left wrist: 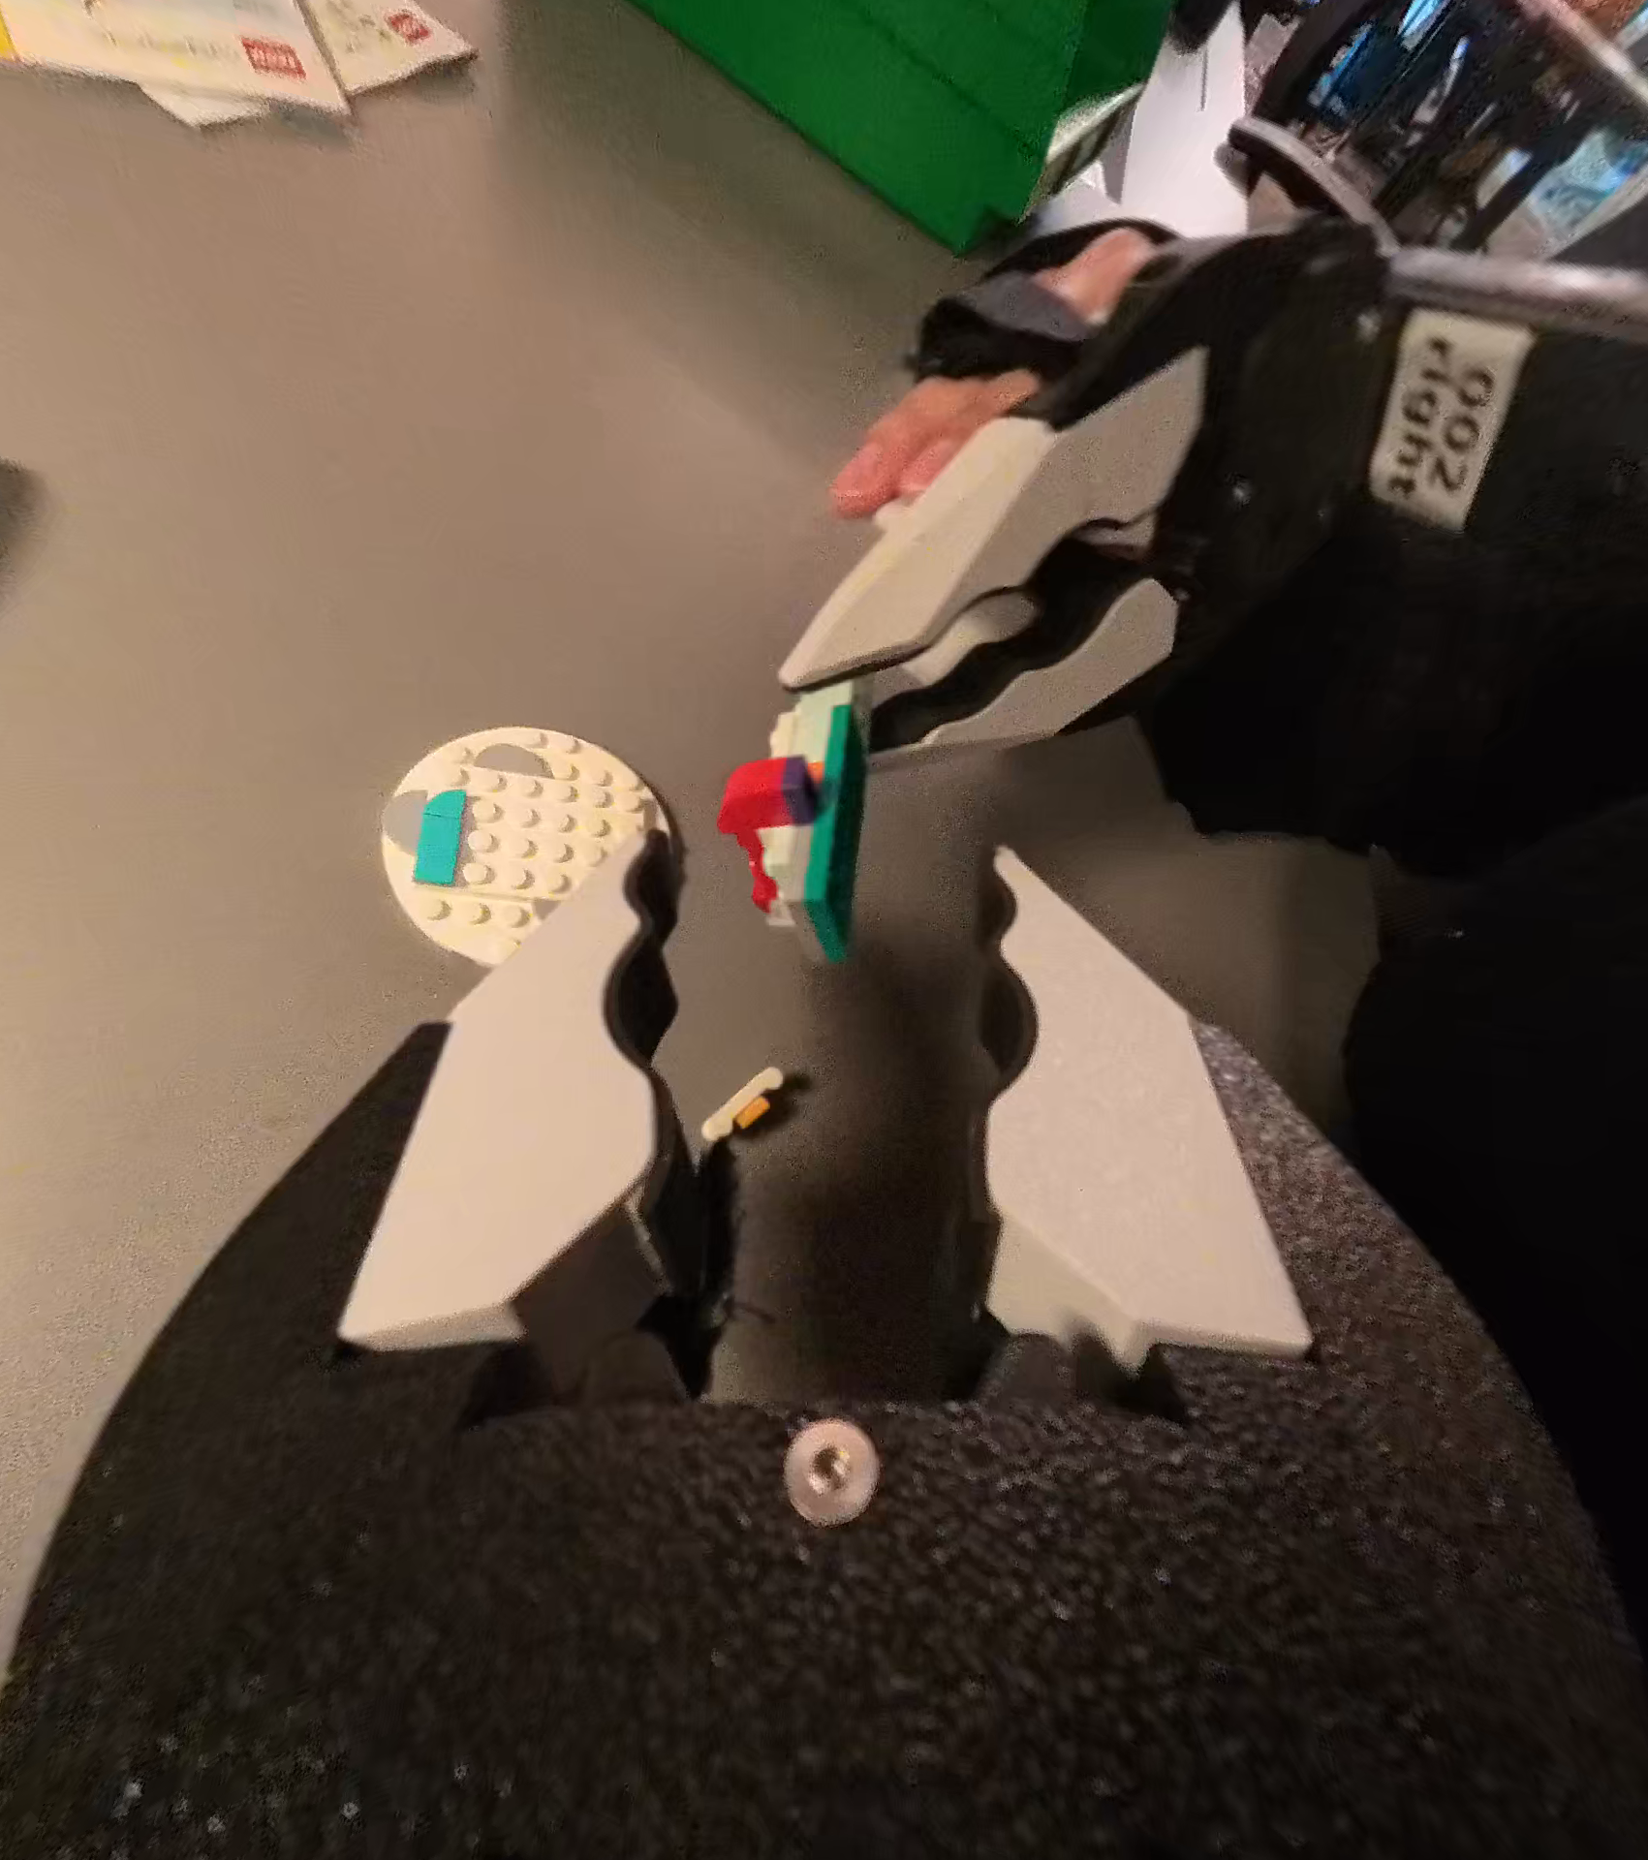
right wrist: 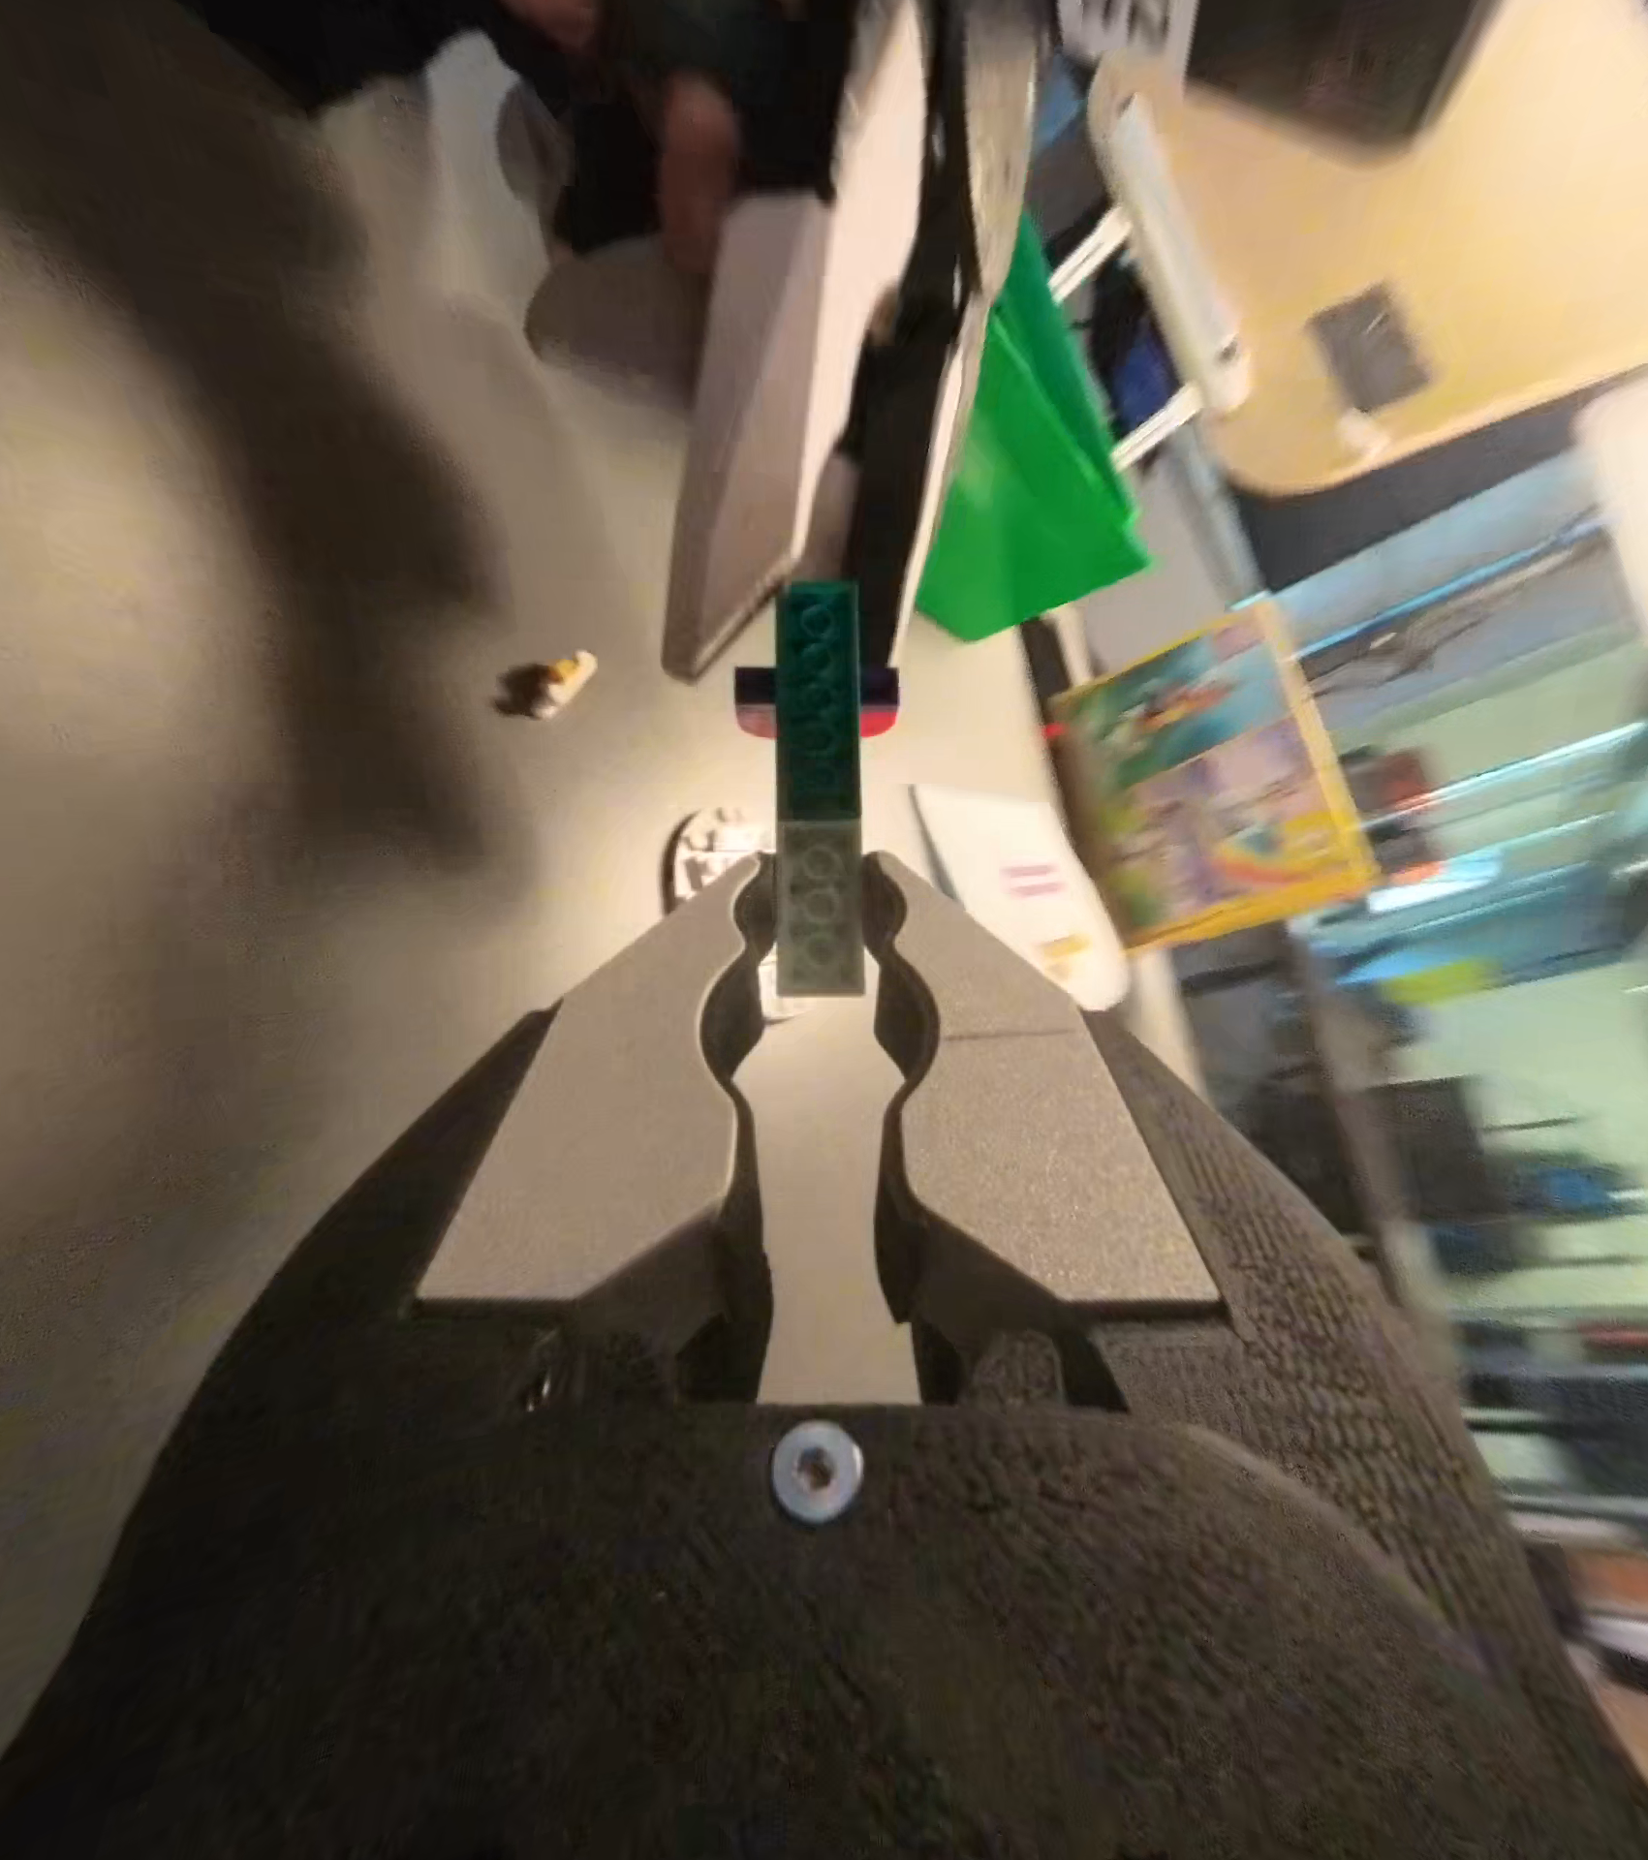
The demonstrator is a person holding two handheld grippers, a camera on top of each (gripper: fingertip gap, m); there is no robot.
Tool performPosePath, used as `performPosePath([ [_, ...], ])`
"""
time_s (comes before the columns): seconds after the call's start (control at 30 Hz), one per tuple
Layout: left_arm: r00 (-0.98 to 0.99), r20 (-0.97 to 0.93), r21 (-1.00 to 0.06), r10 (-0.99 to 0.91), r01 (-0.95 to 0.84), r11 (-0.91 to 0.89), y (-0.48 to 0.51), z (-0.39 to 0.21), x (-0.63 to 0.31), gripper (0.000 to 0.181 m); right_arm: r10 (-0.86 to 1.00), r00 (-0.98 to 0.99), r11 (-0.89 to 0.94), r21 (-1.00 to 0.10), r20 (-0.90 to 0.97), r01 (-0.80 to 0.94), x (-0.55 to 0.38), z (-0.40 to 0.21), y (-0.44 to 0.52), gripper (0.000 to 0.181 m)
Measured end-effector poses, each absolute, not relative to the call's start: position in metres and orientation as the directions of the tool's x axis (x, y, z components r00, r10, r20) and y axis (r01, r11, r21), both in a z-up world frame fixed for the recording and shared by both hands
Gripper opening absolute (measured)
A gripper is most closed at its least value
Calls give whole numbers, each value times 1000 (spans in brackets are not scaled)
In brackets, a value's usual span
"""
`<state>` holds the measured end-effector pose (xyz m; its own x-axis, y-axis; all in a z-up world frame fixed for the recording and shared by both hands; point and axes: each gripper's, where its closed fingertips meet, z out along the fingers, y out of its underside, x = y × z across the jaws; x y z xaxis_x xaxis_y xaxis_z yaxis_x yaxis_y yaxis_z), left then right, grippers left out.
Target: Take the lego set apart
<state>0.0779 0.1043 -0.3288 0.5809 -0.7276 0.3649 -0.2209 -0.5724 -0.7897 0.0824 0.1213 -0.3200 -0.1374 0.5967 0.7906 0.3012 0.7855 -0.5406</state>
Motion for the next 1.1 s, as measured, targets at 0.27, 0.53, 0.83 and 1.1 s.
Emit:
performPosePath([
  [0.27,601,103,-883,-793,-312,-351,117,-318,73,19,269,-89,923,-231,959,307,74,-313,121,15],
  [0.53,484,-402,-752,-777,-659,-21,121,-334,66,19,589,-157,760,-477,793,441,75,-343,132,22],
  [0.83,442,-523,-717,-729,-691,95,122,-332,66,19,655,-139,707,-537,743,460,73,-340,130,15],
  [1.1,549,-273,-826,-790,-555,-100,120,-333,68,24,344,-151,845,-236,927,479,72,-333,139,14],
])
